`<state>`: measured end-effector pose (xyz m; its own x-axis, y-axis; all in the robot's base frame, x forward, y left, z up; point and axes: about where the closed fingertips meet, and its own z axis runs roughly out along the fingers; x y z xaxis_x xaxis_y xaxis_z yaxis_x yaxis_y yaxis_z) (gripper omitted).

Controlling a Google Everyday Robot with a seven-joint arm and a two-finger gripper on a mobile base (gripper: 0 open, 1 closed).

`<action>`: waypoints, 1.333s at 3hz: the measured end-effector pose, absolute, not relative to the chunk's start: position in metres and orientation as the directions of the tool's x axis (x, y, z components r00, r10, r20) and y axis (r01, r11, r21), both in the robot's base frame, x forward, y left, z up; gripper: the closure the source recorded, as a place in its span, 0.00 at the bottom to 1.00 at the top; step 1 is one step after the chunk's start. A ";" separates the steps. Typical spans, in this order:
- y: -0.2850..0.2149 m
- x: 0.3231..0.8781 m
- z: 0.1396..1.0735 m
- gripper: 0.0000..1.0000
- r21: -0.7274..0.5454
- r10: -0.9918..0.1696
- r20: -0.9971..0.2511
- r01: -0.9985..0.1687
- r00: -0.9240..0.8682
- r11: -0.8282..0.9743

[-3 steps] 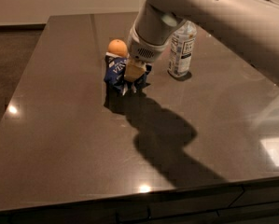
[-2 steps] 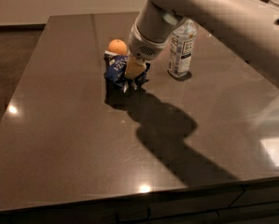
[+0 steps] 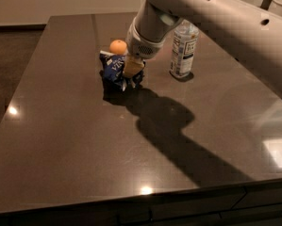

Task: Move blue chip bag near orange

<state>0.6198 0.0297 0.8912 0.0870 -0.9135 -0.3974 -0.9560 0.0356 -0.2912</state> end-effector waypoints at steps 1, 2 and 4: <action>0.026 0.627 0.887 0.37 -0.294 -0.917 -0.390 -0.955 0.090 0.031; 0.021 0.631 0.884 0.13 -0.297 -0.921 -0.379 -0.954 0.086 0.034; 0.015 0.628 0.884 0.00 -0.272 -0.912 -0.393 -0.962 0.117 -0.006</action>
Offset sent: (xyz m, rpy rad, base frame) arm 0.0168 -0.0173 -0.0070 -0.0312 -0.0141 -0.0164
